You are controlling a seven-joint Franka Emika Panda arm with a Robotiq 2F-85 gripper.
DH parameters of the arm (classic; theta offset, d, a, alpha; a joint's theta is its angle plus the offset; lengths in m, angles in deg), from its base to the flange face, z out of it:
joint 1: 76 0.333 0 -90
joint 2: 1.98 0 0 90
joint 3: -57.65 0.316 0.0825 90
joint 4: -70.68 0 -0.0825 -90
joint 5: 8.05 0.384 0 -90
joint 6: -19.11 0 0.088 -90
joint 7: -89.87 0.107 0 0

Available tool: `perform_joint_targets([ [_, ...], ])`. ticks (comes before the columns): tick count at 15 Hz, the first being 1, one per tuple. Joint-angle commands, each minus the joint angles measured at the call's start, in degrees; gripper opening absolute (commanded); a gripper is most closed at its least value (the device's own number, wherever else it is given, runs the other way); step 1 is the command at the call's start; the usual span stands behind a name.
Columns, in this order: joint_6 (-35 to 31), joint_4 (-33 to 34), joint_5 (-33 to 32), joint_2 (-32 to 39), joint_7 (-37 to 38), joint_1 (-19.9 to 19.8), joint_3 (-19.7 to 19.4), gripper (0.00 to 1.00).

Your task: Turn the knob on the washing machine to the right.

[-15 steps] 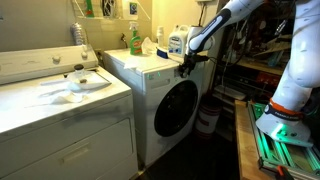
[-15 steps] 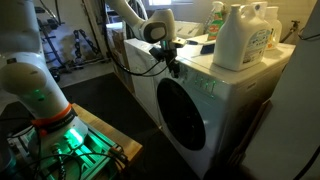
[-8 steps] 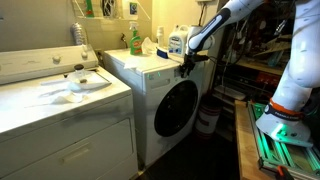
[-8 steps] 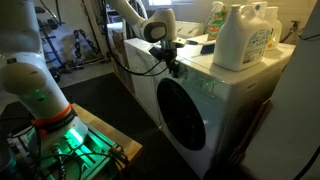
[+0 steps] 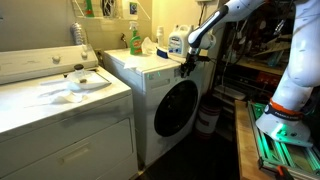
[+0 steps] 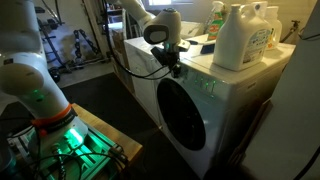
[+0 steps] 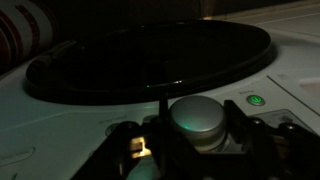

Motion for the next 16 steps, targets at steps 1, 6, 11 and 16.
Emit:
perform_joint_targets([
  [1, 4.87, 0.42, 8.81, -0.5, -9.89, -4.3, 1.25, 0.31],
  [6, 11.82, 2.95, 18.59, 1.51, -19.35, -7.12, 0.72, 0.31],
  [11, 19.49, 6.09, 25.07, 4.49, -25.93, -9.25, -0.4, 0.31],
  [16, 23.96, 7.34, 26.5, 5.14, -27.62, -8.82, -2.63, 0.82],
])
